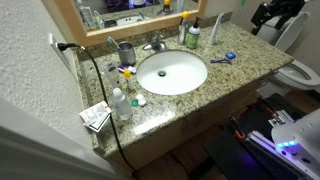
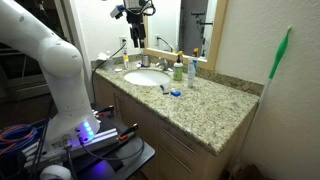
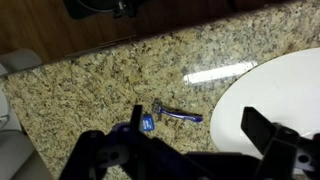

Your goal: Move the long bottle to the right side of the sink counter

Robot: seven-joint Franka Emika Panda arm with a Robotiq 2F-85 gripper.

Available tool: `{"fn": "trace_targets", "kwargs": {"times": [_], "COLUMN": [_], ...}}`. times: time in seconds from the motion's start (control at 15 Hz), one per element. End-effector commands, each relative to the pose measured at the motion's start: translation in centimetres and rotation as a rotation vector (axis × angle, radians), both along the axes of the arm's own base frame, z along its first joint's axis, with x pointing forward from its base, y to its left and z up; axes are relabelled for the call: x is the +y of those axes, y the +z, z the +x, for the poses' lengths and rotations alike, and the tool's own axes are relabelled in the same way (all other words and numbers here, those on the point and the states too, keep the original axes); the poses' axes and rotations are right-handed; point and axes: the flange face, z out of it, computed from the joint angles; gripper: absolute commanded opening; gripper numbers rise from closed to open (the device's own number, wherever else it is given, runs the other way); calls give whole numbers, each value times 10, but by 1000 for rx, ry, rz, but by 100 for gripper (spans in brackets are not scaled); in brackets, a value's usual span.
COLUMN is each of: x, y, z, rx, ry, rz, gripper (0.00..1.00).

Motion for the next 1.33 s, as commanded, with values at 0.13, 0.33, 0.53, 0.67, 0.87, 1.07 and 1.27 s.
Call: {"fn": "trace_targets", "kwargs": {"times": [0.13, 0.33, 0.53, 0.67, 0.87, 1.07, 1.27], "x": [0, 0, 15, 36, 49, 50, 51], "y": [1, 1, -6, 2, 21, 23, 17], "z": [0, 0, 38, 71, 118, 110, 121], "rx": [1, 1, -11, -92, -181, -189, -173], "ry": [0, 0, 63, 157, 223, 194, 207], "rz": [0, 0, 15, 43, 78, 59, 24], "gripper": [100, 100, 100, 100, 100, 100, 100]}}
